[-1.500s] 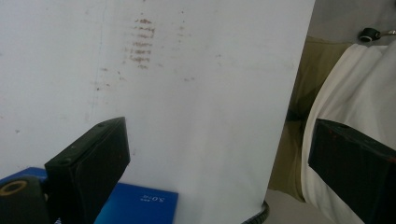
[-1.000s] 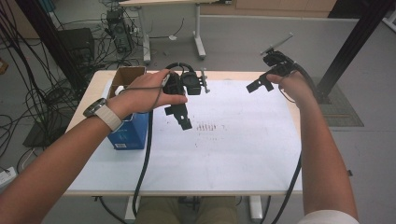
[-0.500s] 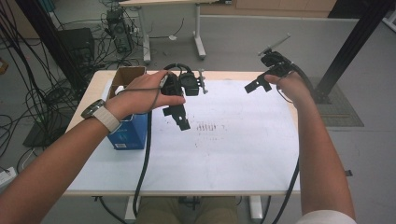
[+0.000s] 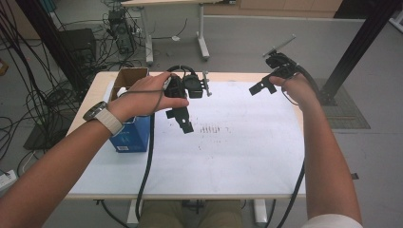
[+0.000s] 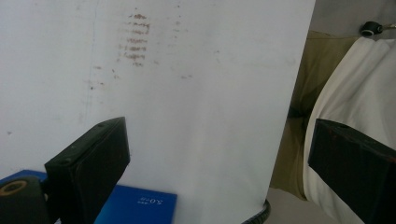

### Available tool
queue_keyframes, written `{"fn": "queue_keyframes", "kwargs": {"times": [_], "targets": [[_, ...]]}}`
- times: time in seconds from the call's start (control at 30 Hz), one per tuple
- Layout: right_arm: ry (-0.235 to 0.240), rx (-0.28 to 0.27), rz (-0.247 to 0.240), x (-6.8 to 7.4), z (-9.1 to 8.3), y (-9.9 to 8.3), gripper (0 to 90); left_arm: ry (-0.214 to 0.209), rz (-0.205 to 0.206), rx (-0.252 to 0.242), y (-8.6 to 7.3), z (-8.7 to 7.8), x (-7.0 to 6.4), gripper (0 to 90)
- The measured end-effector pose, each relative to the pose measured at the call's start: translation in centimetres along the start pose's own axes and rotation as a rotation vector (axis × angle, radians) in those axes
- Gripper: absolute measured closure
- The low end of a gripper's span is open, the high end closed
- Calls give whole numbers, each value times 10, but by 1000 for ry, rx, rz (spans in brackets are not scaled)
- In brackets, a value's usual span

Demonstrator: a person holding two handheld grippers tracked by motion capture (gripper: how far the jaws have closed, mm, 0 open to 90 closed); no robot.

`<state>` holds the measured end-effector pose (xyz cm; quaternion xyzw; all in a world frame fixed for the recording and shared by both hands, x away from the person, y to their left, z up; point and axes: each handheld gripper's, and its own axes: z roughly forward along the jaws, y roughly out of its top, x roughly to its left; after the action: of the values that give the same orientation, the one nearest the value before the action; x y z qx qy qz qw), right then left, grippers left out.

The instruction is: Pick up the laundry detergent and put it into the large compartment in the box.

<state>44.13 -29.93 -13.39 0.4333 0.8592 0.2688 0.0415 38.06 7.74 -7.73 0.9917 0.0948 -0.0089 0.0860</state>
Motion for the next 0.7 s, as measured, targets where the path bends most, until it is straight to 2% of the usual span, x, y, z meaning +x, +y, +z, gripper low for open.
{"fn": "queue_keyframes", "kwargs": {"times": [0.7], "targets": [[1,-6,16,-5,-1,-7,68,-2,1,16,5,4,0,58]]}}
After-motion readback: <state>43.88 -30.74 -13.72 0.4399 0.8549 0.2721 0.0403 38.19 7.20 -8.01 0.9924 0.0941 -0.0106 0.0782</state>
